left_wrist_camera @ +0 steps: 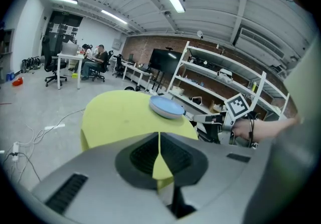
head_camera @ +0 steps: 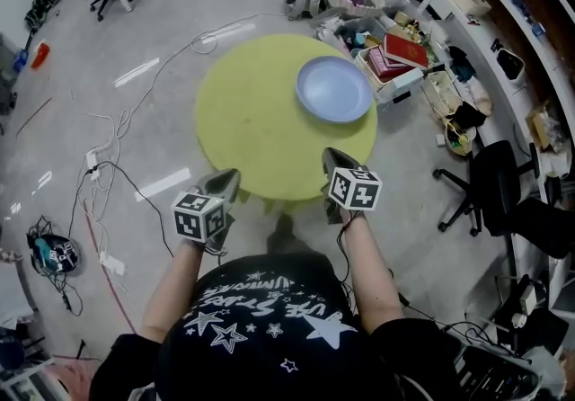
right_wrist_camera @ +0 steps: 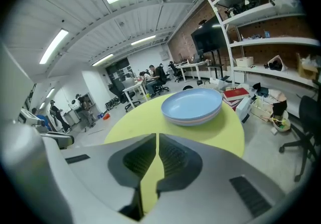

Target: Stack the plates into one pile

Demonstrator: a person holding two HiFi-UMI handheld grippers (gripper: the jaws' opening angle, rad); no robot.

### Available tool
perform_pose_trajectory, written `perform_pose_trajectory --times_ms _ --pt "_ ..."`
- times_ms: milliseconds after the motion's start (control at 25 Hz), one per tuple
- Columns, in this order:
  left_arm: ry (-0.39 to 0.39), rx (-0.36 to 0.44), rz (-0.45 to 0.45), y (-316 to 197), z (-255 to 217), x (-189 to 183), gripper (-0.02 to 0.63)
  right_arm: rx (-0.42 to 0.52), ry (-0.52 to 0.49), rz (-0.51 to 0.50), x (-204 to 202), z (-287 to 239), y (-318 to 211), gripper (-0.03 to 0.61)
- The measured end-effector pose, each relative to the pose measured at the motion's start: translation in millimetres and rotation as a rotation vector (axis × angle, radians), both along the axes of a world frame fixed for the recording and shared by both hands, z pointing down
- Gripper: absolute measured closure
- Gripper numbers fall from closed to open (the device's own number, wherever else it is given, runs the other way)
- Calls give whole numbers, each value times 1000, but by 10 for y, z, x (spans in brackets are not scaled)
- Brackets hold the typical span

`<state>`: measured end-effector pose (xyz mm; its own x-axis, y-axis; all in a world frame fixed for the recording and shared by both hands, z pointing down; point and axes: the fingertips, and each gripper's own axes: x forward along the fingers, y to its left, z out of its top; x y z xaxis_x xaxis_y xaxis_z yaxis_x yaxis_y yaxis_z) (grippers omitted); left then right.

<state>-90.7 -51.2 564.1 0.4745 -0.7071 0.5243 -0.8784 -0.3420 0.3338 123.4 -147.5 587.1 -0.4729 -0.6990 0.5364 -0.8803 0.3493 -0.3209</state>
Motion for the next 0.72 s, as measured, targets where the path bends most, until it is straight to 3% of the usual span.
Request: perform_pose_trajectory --times_ms 360,720 --pt "22 26 -16 658 -52 -331 591 13 40 -76 -508 -48 694 551" --pt "41 50 5 1369 -90 -499 591 31 71 -64 -689 -92 1552 557"
